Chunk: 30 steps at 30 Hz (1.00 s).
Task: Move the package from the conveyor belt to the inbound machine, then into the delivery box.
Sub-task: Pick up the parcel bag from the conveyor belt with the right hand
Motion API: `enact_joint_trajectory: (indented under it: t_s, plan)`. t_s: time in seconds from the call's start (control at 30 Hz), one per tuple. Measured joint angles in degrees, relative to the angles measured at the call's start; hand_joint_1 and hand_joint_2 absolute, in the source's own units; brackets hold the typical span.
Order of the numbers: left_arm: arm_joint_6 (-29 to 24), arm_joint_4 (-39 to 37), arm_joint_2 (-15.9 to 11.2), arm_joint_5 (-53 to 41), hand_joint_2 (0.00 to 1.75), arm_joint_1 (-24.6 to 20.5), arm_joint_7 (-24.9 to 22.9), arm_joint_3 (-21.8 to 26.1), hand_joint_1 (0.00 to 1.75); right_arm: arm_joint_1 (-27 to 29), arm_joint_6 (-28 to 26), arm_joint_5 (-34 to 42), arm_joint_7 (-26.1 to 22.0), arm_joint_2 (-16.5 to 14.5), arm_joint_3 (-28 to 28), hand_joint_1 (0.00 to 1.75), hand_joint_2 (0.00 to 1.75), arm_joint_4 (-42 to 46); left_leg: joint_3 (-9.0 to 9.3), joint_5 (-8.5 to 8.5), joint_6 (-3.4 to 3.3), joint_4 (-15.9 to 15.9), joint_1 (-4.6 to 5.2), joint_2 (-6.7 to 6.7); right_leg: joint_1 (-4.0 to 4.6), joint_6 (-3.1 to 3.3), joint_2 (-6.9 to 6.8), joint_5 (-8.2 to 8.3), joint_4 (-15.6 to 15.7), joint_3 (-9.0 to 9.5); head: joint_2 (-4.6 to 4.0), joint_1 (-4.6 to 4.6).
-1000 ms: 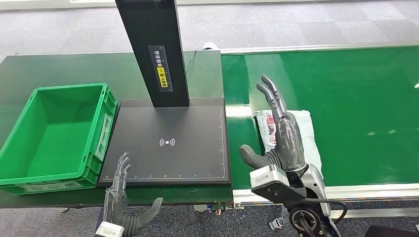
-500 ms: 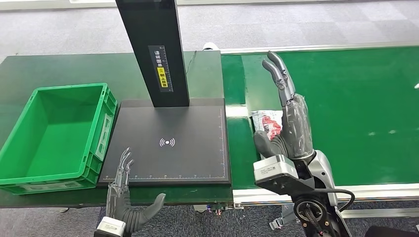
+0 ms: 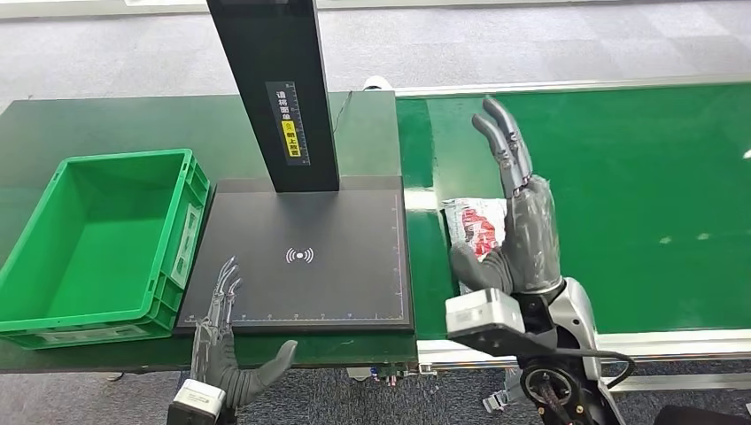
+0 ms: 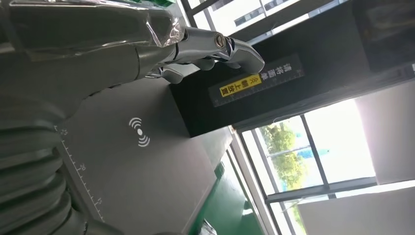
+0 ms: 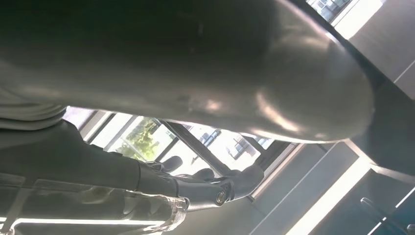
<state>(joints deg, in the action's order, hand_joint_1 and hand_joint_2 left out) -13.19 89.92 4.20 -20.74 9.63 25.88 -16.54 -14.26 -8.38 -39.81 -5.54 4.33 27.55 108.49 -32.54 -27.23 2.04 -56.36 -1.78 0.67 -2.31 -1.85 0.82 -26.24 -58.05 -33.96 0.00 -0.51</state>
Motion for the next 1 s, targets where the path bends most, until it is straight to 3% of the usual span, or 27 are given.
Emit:
enact_joint_trajectory:
  t_s: [0.17,0.33,1.0]
  plan:
    - [-2.8,-1.2,0.8,-0.1,1.75,0.6,1.1,0.6,0.0,5.2,1.2,-5.1,-2.1,-3.5,-0.2,0.0,0.0,2.2,-0.08,-0.02,0.01,0.0,-0.01,-0.02,0.02,-0.02,0.0,-0.06,0.0,-0.03,0.0,-0.02]
    - [-3.6,-1.7,1.1,-0.3,1.75,1.1,1.3,0.7,0.0,7.0,1.7,-5.9,-2.6,-5.4,-0.6,0.0,0.0,3.0,-0.08,-0.03,0.0,0.0,0.0,-0.01,0.0,-0.03,0.0,-0.06,0.0,-0.03,0.0,-0.02]
    - [-5.2,-1.5,1.8,-0.4,1.75,2.6,1.0,0.8,0.0,8.4,1.3,-8.5,-2.9,-6.5,-0.9,0.0,0.0,3.5,-0.06,-0.03,0.0,0.0,0.0,-0.01,0.0,-0.03,0.0,-0.06,0.0,-0.02,0.0,-0.01]
